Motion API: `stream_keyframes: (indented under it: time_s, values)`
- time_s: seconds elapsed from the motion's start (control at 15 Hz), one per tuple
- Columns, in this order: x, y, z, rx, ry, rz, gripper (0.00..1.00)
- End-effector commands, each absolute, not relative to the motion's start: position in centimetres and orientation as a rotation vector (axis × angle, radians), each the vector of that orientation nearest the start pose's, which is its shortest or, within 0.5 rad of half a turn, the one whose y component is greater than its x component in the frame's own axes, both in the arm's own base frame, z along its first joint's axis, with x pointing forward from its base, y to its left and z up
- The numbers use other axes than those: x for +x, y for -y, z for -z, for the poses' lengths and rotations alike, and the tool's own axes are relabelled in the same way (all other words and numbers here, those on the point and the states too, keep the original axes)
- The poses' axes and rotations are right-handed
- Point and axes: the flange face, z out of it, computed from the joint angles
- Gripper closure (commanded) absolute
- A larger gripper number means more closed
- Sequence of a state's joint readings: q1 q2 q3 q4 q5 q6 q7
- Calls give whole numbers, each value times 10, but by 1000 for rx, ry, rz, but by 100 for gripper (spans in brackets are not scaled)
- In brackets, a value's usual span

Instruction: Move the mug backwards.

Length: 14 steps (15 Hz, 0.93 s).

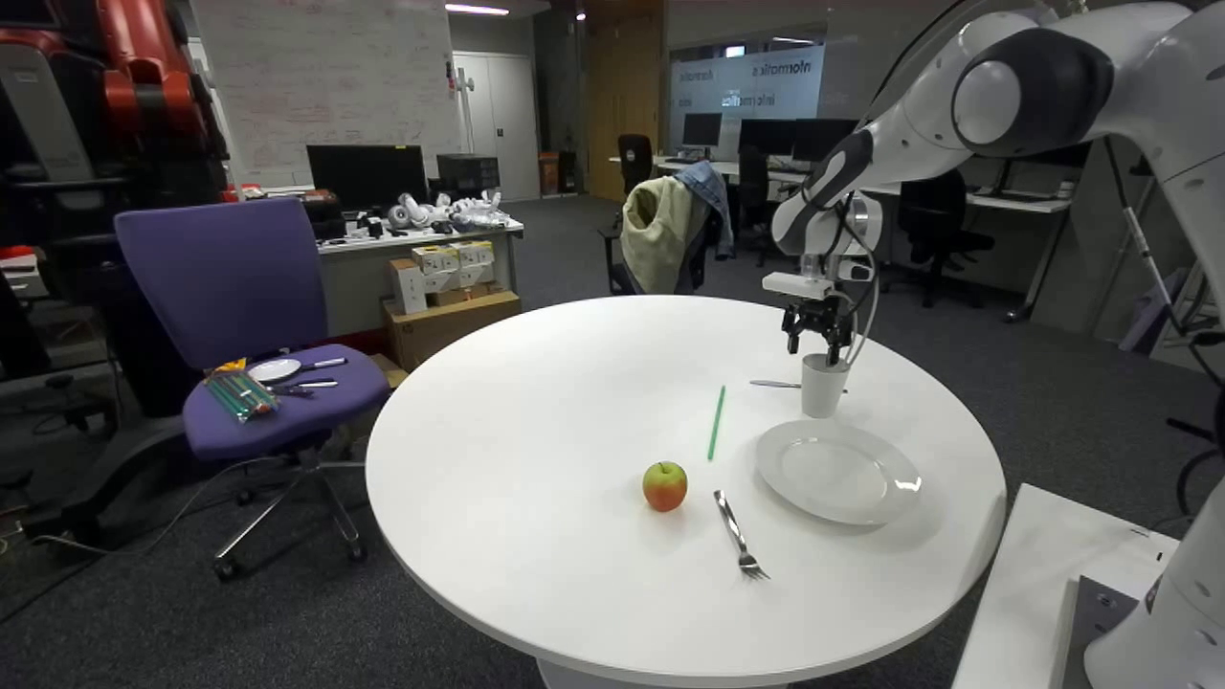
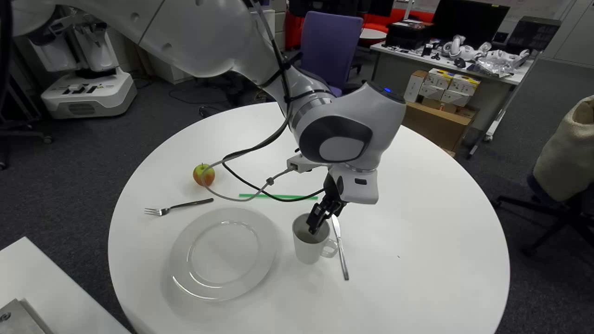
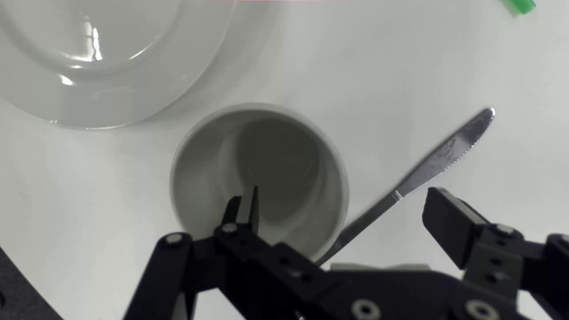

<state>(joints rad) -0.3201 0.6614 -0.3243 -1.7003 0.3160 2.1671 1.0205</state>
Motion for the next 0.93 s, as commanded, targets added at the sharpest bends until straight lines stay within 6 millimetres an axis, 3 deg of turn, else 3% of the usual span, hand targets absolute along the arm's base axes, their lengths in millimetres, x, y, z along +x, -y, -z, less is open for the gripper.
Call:
stream_keyframes:
  time_s: [0.0, 0.27, 0.47, 0.6, 0.87]
  values:
    - [507, 358, -261, -2089, -2320, -169, 0]
    - [469, 343, -303, -2287, -2155, -130, 0]
    - [442, 328, -323, -2467, -1975, -159, 0]
    - [424, 318, -329, -2603, -1866, -147, 0]
    - [386, 299, -322, -2862, -1624, -186, 0]
